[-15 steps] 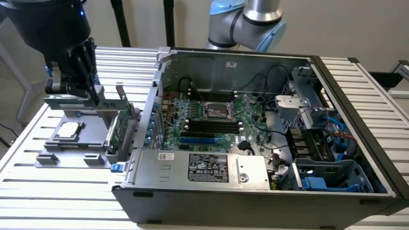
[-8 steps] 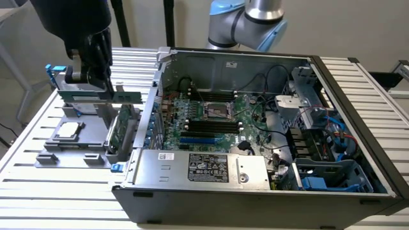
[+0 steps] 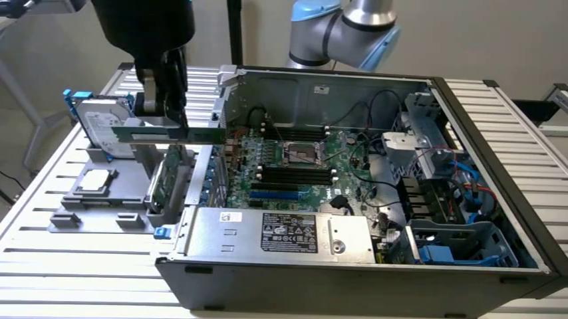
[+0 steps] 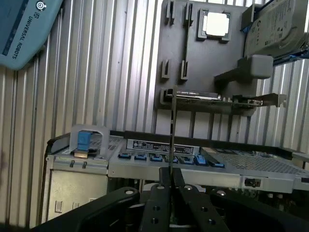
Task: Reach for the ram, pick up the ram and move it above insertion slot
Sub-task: 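Pick up the ram and move it above insertion slot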
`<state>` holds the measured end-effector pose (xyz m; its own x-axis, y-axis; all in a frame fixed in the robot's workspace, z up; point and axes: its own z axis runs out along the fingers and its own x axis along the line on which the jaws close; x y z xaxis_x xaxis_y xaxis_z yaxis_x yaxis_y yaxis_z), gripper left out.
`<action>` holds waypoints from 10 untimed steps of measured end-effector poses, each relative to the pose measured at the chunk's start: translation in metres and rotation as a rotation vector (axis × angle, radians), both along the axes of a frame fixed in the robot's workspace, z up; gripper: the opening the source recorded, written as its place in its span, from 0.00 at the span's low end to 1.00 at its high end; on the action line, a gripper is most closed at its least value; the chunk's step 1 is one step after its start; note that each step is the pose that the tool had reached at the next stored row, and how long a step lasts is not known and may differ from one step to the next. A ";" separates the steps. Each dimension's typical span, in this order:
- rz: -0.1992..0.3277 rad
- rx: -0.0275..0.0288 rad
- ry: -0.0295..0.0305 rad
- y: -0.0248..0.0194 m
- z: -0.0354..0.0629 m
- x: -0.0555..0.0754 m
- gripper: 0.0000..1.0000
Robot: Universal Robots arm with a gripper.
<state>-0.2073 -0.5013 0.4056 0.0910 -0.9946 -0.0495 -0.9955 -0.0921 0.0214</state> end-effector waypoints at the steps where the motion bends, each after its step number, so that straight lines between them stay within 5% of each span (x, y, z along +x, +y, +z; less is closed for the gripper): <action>1: 0.000 -0.0001 0.0000 0.0001 0.0000 0.005 0.14; 10: 0.000 -0.0001 0.0000 0.0018 -0.0003 0.046 0.14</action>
